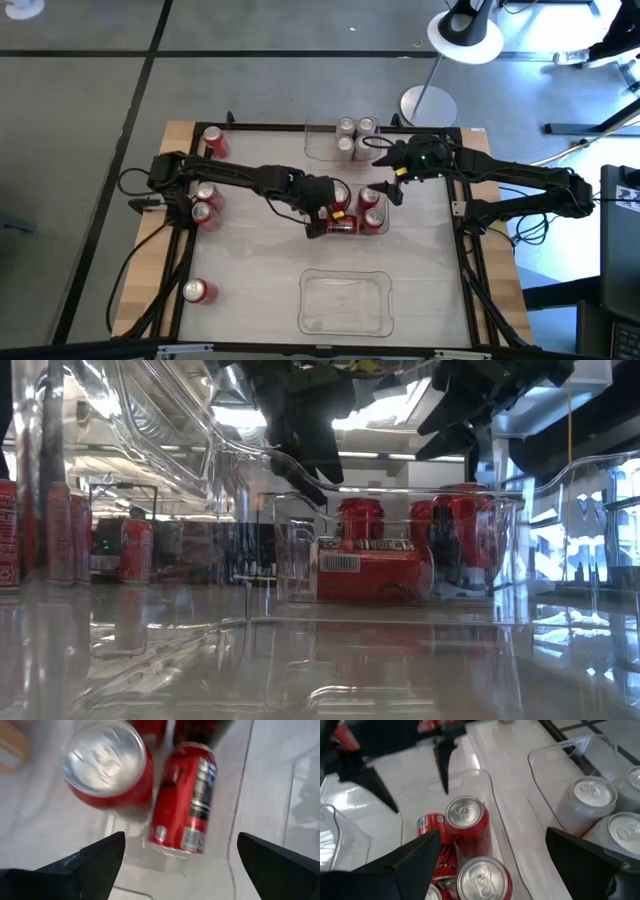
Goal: Sort soda cans
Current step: Put the red black soda can into the middle transparent bin
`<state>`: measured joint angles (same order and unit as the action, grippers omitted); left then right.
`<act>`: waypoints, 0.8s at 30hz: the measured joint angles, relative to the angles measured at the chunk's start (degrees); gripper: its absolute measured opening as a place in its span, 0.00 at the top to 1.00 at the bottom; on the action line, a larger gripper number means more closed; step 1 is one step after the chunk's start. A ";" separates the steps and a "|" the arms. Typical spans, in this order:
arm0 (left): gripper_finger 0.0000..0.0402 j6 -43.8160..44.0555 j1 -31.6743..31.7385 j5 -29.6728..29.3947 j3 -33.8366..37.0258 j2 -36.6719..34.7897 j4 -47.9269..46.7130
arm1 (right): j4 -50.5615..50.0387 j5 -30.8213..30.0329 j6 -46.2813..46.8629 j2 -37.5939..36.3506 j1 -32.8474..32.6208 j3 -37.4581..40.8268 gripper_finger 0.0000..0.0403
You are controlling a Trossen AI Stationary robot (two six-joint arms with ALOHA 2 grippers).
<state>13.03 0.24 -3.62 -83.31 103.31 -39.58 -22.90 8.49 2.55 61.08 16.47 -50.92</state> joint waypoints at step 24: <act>0.07 0.61 1.48 8.73 0.00 8.14 3.32 | 0.33 0.10 -1.51 6.73 -0.02 0.00 0.11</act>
<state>13.64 1.72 5.11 -83.31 111.46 -36.25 -22.57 8.59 1.04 67.81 16.45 -50.92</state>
